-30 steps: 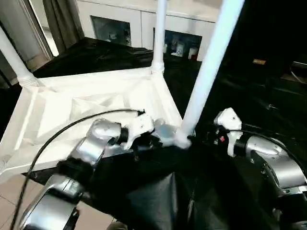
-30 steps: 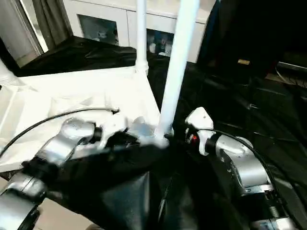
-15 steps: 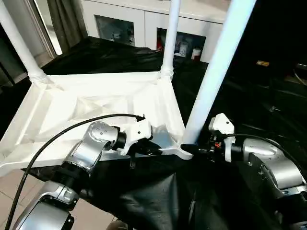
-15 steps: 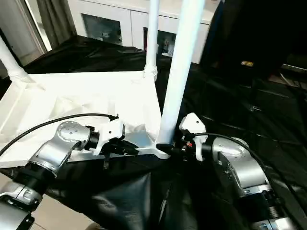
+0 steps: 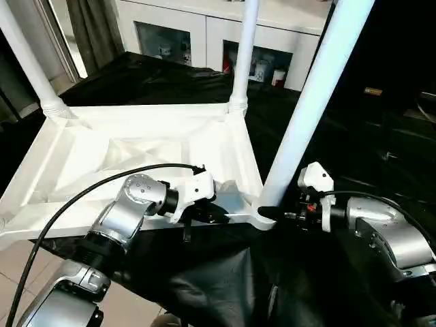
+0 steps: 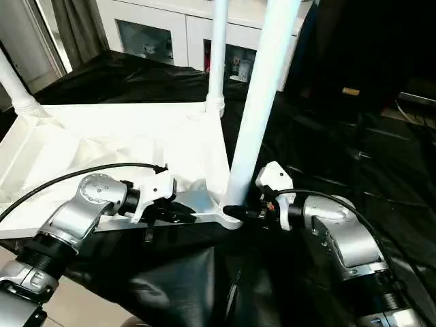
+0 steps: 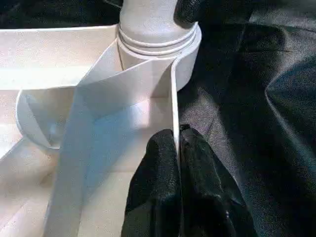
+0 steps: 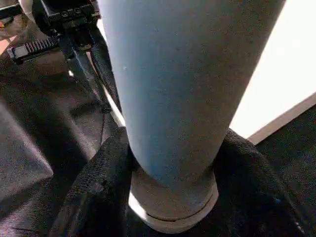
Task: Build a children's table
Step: Rotate leg to tighten
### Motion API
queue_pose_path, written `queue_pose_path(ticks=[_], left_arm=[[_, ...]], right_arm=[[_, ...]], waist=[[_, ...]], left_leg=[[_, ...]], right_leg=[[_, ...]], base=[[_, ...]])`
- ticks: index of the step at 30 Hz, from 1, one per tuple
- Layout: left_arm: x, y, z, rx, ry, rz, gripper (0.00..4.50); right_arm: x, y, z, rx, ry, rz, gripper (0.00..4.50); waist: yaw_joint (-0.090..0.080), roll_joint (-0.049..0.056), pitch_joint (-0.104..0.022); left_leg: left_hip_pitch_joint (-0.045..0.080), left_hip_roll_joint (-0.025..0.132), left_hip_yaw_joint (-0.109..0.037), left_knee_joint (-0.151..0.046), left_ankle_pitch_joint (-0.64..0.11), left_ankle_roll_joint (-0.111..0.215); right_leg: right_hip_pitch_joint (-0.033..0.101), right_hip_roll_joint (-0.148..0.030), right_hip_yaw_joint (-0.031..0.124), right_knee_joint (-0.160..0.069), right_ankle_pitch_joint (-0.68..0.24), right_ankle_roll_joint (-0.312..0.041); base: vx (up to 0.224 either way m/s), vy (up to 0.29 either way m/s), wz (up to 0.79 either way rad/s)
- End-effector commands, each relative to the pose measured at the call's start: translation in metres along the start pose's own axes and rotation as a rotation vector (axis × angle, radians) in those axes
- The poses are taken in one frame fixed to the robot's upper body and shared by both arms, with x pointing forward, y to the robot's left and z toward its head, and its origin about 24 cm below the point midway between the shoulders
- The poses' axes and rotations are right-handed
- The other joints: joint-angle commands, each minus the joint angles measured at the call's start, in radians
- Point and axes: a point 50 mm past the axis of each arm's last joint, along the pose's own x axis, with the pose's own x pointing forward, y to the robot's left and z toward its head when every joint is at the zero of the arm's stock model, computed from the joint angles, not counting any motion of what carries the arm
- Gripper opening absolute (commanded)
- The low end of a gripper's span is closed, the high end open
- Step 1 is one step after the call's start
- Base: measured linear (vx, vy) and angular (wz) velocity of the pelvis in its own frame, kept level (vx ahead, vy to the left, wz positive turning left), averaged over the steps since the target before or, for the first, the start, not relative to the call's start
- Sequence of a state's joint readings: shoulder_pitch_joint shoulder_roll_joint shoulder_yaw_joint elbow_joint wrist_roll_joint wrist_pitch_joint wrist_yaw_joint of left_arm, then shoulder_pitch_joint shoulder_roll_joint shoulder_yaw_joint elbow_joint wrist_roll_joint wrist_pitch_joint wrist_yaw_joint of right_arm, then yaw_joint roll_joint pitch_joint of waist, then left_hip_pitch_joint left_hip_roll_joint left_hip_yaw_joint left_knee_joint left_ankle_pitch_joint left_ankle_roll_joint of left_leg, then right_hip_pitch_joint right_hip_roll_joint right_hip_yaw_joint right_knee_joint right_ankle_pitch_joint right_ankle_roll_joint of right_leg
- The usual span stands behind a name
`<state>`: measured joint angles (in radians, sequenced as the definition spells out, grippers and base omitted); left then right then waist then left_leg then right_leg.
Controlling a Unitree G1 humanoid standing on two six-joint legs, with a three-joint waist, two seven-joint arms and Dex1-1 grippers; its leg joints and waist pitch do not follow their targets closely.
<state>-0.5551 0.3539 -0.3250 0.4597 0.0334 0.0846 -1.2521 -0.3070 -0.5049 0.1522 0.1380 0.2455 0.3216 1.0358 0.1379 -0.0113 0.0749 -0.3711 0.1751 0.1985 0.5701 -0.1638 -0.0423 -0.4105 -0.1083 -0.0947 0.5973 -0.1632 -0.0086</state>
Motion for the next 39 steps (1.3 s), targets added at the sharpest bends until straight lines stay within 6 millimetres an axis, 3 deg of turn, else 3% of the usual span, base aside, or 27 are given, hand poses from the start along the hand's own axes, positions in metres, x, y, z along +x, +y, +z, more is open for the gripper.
queue_pose_path(ticks=[1,5,6,8,9,10,11,12,13,15,17,19,24,25,28,30,32,34,36,38,39], left_arm=[[0.001,-0.003,0.000,-0.026,-0.047,-0.009,0.00],[0.001,0.001,-0.005,-0.045,-0.011,0.047,0.00],[0.004,0.011,-0.008,-0.071,0.018,0.173,0.00],[0.008,0.022,-0.012,-0.118,0.058,0.305,0.00],[0.011,0.030,-0.012,-0.154,0.072,0.399,0.00],[0.011,0.030,-0.012,-0.154,0.072,0.399,0.00],[0.017,0.041,-0.008,-0.204,0.081,0.529,0.00],[0.020,0.045,-0.005,-0.218,0.085,0.575,0.00],[0.025,0.047,-0.002,-0.219,0.088,0.586,0.00],[0.030,0.048,0.001,-0.221,0.088,0.595,0.00],[0.041,0.048,0.009,-0.222,0.078,0.590,0.00],[0.050,0.047,0.015,-0.204,0.067,0.576,0.00],[0.056,0.045,0.019,-0.171,0.062,0.527,0.00],[0.056,0.044,0.019,-0.158,0.056,0.508,0.00],[0.055,0.037,0.021,-0.093,0.017,0.398,0.00],[0.054,0.036,0.020,-0.090,0.017,0.384,0.00],[0.050,0.033,0.018,-0.075,0.015,0.334,0.00],[0.047,0.031,0.017,-0.065,0.011,0.297,0.00],[0.040,0.025,0.016,-0.025,-0.016,0.215,0.00],[0.035,0.021,0.014,-0.016,-0.029,0.165,0.00],[0.032,0.019,0.013,-0.011,-0.036,0.131,0.00]], right_arm=[[0.002,0.002,-0.002,0.022,-0.002,0.034,2.00],[0.005,0.000,-0.005,0.048,-0.012,-0.023,2.00],[0.012,-0.006,-0.011,0.089,-0.015,-0.140,1.99],[0.021,-0.013,-0.019,0.179,-0.030,-0.299,1.99],[0.029,-0.016,-0.025,0.253,-0.045,-0.418,1.99],[0.029,-0.016,-0.025,0.253,-0.045,-0.418,1.99],[0.041,-0.017,-0.035,0.357,-0.048,-0.581,1.99],[0.047,-0.016,-0.038,0.382,-0.038,-0.630,1.99],[0.053,-0.014,-0.039,0.392,-0.030,-0.665,1.99],[0.060,-0.012,-0.039,0.403,-0.028,-0.684,1.99],[0.076,-0.007,-0.031,0.401,-0.048,-0.679,1.99],[0.087,-0.005,-0.021,0.388,-0.069,-0.666,1.99],[0.088,-0.009,-0.011,0.381,-0.135,-0.669,1.99],[0.086,-0.011,-0.008,0.382,-0.158,-0.667,2.53],[0.072,-0.022,0.001,0.390,-0.231,-0.636,2.53],[0.069,-0.023,0.003,0.377,-0.233,-0.620,2.81],[0.061,-0.026,0.007,0.310,-0.217,-0.545,2.95],[0.055,-0.027,0.008,0.256,-0.193,-0.480,3.13],[0.042,-0.024,0.009,0.158,-0.138,-0.356,3.13],[0.035,-0.021,0.008,0.120,-0.112,-0.288,3.13],[0.030,-0.019,0.008,0.098,-0.096,-0.242,3.13]], waist=[[0.003,-0.025,-0.074],[0.000,-0.026,-0.073],[0.000,-0.026,-0.073],[-0.007,-0.026,-0.064],[-0.012,-0.029,-0.067],[-0.014,-0.028,-0.067],[-0.020,-0.025,-0.061],[-0.023,-0.022,-0.060],[-0.027,-0.025,-0.060],[-0.029,-0.020,-0.059],[-0.033,-0.016,-0.056],[-0.036,-0.013,-0.054],[-0.043,-0.011,-0.052],[-0.044,-0.012,-0.052],[-0.041,-0.015,-0.052],[-0.045,-0.014,-0.051],[-0.043,-0.016,-0.052],[-0.039,-0.016,-0.051],[-0.035,-0.021,-0.053],[-0.028,-0.022,-0.057],[-0.024,-0.024,-0.060]], left_leg=[[0.008,0.058,-0.025,-0.055,-0.181,0.075],[0.008,0.056,-0.025,-0.056,-0.190,0.067],[0.009,0.056,-0.026,-0.057,-0.194,0.064],[0.015,0.054,-0.025,-0.062,-0.244,0.039],[0.021,0.054,-0.031,-0.066,-0.287,0.004],[0.022,0.054,-0.032,-0.067,-0.292,-0.002],[0.025,0.053,-0.032,-0.069,-0.326,-0.011],[0.032,0.051,-0.036,-0.069,-0.362,-0.025],[0.032,0.050,-0.038,-0.070,-0.371,-0.028],[0.031,0.051,-0.041,-0.073,-0.386,-0.025],[0.038,0.050,-0.043,-0.077,-0.432,-0.025],[0.035,0.050,-0.049,-0.081,-0.462,-0.029],[0.044,0.055,-0.052,-0.090,-0.524,-0.035],[0.044,0.054,-0.052,-0.090,-0.522,-0.033],[0.039,0.054,-0.051,-0.091,-0.504,-0.015],[0.029,0.055,-0.052,-0.094,-0.479,-0.010],[0.033,0.054,-0.049,-0.092,-0.466,-0.004],[0.030,0.056,-0.043,-0.090,-0.419,0.010],[0.021,0.057,-0.042,-0.089,-0.374,0.023],[0.021,0.060,-0.037,-0.085,-0.330,0.041],[0.016,0.059,-0.033,-0.080,-0.289,0.055]], right_leg=[[0.053,-0.063,0.054,-0.065,-0.270,-0.184],[0.051,-0.063,0.054,-0.067,-0.273,-0.185],[0.052,-0.064,0.054,-0.068,-0.279,-0.183],[0.044,-0.060,0.053,-0.082,-0.357,-0.166],[0.046,-0.066,0.050,-0.089,-0.433,-0.141],[0.043,-0.064,0.050,-0.090,-0.438,-0.138],[0.035,-0.065,0.051,-0.098,-0.473,-0.130],[0.032,-0.067,0.048,-0.105,-0.519,-0.119],[0.034,-0.067,0.045,-0.109,-0.541,-0.109],[0.034,-0.068,0.044,-0.117,-0.560,-0.088],[0.032,-0.066,0.038,-0.128,-0.577,-0.072],[0.038,-0.066,0.032,-0.131,-0.594,-0.056],[0.037,-0.068,0.031,-0.138,-0.559,-0.061],[0.037,-0.069,0.032,-0.137,-0.555,-0.064],[0.040,-0.074,0.036,-0.137,-0.549,-0.069],[0.046,-0.074,0.036,-0.132,-0.539,-0.072],[0.047,-0.074,0.037,-0.133,-0.534,-0.075],[0.046,-0.075,0.044,-0.129,-0.501,-0.092],[0.053,-0.076,0.046,-0.122,-0.468,-0.106],[0.052,-0.074,0.051,-0.111,-0.409,-0.122],[0.053,-0.073,0.052,-0.102,-0.359,-0.147]], base=[[0.000,0.000,0.00],[0.000,0.000,0.00],[0.000,0.000,0.00],[0.000,0.000,0.00],[0.000,0.000,0.00],[0.000,0.000,0.00],[0.000,0.000,0.00],[0.000,0.000,0.00],[0.000,0.000,0.00],[0.000,0.000,0.00],[0.000,0.000,0.00],[0.000,0.000,0.00],[0.000,0.000,0.00],[0.000,0.000,0.00],[0.000,0.000,0.00],[0.000,0.000,0.00],[0.000,0.000,0.00],[0.000,0.000,0.00],[0.000,0.000,0.00],[0.000,0.000,0.00],[0.000,0.000,0.00]])
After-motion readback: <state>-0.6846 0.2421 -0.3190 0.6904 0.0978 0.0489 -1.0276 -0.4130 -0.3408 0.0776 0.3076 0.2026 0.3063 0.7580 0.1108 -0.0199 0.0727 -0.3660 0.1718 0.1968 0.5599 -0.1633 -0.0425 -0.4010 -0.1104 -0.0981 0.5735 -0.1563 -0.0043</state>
